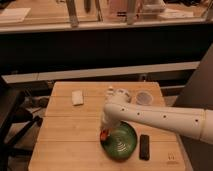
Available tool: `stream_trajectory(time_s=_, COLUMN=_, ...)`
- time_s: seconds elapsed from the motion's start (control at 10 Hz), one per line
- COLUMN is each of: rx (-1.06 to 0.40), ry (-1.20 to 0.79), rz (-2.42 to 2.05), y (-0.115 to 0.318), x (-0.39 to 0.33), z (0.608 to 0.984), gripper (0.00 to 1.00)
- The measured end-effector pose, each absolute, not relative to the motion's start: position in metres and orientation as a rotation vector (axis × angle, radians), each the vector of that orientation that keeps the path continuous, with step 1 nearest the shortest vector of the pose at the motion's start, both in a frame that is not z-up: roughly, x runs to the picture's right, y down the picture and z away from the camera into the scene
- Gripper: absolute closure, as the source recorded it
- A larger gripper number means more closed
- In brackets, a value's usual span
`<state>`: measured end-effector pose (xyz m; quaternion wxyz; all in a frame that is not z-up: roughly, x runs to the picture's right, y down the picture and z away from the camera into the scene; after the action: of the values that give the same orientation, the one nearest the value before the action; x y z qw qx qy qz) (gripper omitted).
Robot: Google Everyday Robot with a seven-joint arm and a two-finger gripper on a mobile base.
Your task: Place the pepper in the ceramic bowl
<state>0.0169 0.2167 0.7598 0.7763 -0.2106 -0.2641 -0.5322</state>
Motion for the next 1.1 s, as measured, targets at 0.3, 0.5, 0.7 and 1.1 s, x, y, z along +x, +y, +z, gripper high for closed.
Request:
stream_trajectory(time_s=0.3, rx=-0.455, ry=-0.574, rz=-1.144, y=0.2169, x=0.02, z=0.76, gripper=0.98)
stream_trajectory(time_s=0.5, rx=-0.454, ry=-0.575, rz=-1.141, y=0.217, x=0.0215, z=0.7602, gripper=0.98)
stream_trajectory(time_s=0.7, rx=-0.453, ry=-0.576, rz=-1.136, y=0.2175, x=0.0239, z=0.7606, gripper=0.98)
stream_trajectory(time_s=1.1, rx=-0.452, ry=-0.578, rz=-1.129, y=0.2175, x=0.0272, z=0.7612, gripper=0.98)
